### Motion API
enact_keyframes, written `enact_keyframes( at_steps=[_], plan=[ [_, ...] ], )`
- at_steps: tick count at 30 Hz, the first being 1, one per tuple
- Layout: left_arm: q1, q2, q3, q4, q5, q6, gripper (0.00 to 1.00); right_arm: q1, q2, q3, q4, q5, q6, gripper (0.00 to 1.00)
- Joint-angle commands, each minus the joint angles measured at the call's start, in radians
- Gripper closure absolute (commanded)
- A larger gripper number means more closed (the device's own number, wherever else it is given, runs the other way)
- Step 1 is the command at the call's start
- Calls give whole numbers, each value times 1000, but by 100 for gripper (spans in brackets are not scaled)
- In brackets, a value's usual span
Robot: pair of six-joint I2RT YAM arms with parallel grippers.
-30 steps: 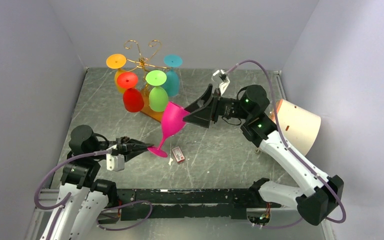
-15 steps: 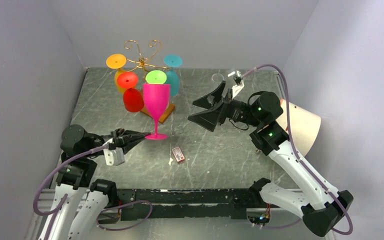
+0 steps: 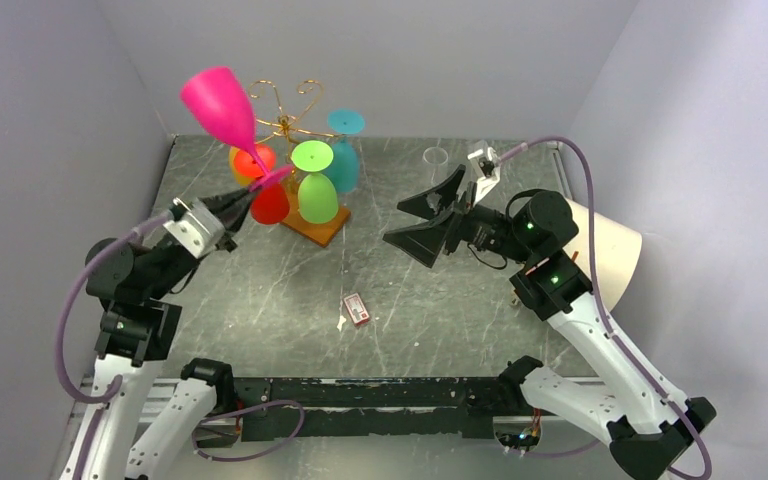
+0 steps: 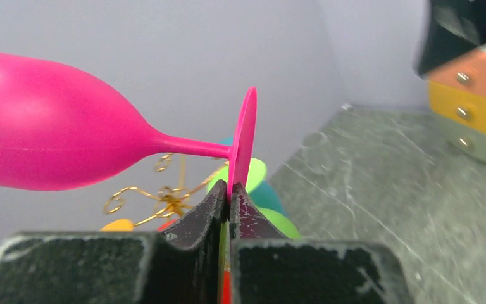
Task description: Place the wine glass upside down on the wine glass rack
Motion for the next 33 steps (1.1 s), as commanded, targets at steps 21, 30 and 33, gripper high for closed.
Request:
enact_keyframes(
  at_steps=[21, 30, 33],
  plan=[
    [118, 605, 695, -224, -706, -713, 93, 1, -125, -15, -147, 106, -89, 0],
    [428, 770, 685, -54, -216, -1115, 93, 1, -153, -15, -196, 124, -119, 0],
    [434, 822, 699, -45, -166, -1147, 93, 1, -166, -17, -205, 138, -128, 0]
  ],
)
